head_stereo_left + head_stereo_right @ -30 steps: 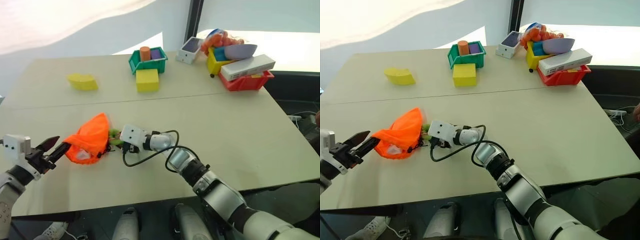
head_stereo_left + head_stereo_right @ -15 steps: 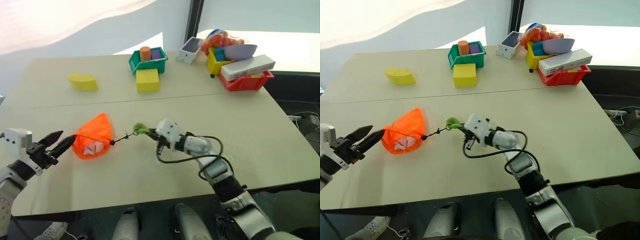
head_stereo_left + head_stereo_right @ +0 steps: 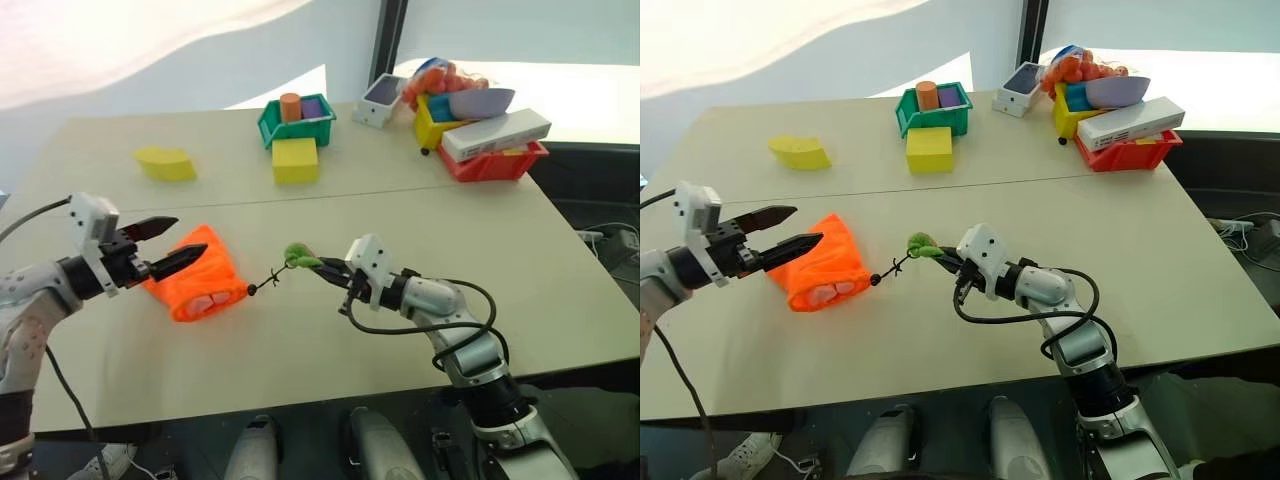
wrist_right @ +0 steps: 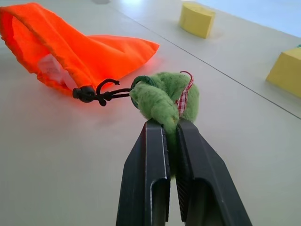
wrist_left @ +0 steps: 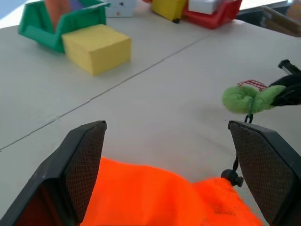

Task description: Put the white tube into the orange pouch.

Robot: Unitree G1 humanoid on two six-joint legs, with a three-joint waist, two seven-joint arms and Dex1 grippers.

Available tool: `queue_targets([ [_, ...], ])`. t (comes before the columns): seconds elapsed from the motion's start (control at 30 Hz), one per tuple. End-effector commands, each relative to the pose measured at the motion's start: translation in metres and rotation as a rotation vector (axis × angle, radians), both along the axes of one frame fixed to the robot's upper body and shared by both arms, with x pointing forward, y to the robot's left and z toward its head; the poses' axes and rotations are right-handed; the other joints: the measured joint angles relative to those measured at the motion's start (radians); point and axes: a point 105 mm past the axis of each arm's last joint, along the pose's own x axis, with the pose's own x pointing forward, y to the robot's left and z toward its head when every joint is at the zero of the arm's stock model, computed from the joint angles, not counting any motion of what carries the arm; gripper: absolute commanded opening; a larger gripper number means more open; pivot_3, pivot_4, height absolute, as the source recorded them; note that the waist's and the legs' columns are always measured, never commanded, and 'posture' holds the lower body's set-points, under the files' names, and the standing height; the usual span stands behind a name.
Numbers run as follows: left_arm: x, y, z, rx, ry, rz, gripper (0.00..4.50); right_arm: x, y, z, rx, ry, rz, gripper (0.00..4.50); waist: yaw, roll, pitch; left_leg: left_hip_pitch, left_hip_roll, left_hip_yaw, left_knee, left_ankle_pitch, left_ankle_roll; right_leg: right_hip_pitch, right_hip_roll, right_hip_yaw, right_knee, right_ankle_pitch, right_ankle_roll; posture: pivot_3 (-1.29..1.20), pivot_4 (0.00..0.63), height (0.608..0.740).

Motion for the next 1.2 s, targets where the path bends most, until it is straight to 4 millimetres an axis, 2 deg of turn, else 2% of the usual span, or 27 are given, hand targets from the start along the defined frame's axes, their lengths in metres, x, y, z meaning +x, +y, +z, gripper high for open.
queue_targets([
  [0.03,0.002,-0.010,-0.006,0.102,0.003,-0.098,4.42,-0.001,0.006,0.016,0.027,-0.062,0.023,0.00,-0.001,0.000,0.000,0.000,0.000,0.000,0.000,0.000,0.000,0.000,0.000,0.000,0.000,0.000,0.000,0.00,0.150,0.740],
  [0.17,0.006,-0.034,-0.036,0.200,0.097,-0.284,4.42,-0.003,0.008,0.018,-0.019,-0.110,0.052,0.00,0.001,0.000,0.000,0.000,0.000,0.000,0.000,0.000,0.000,0.000,0.000,0.000,0.000,0.000,0.000,0.00,0.150,0.740],
  [0.47,0.016,-0.051,-0.064,0.316,0.150,-0.442,4.42,-0.011,0.014,0.027,-0.005,-0.146,0.075,0.00,0.001,0.000,0.000,-0.001,0.000,0.000,0.001,0.000,0.000,0.000,0.001,0.000,0.001,0.000,0.000,0.00,0.150,0.740],
  [0.7,0.021,-0.059,-0.076,0.352,0.168,-0.482,4.42,-0.014,0.016,0.031,0.000,-0.153,0.089,0.00,0.001,0.000,0.000,-0.001,0.000,0.000,0.001,0.000,0.000,0.000,0.001,0.000,0.001,0.000,0.001,0.00,0.150,0.740],
  [0.97,0.022,-0.059,-0.075,0.342,0.166,-0.492,4.42,-0.016,0.017,0.030,-0.003,-0.148,0.101,0.00,0.001,0.000,0.000,-0.001,0.000,0.000,0.002,0.000,0.000,0.000,0.001,0.000,0.002,0.000,0.001,0.00,0.150,0.740],
  [1.07,0.022,-0.059,-0.074,0.329,0.163,-0.495,3.52,-0.016,0.018,0.029,-0.005,-0.146,0.102,0.00,0.001,0.000,0.000,0.000,0.000,0.000,0.002,0.000,0.000,0.000,0.001,0.000,0.002,0.000,0.001,0.00,0.150,0.740],
  [1.2,0.021,-0.059,-0.071,0.307,0.163,-0.492,1.41,-0.016,0.018,0.028,-0.008,-0.140,0.104,0.00,0.001,0.000,0.000,-0.001,0.000,0.000,0.002,0.000,0.000,0.000,0.001,0.000,0.002,0.000,0.001,0.00,0.150,0.740],
])
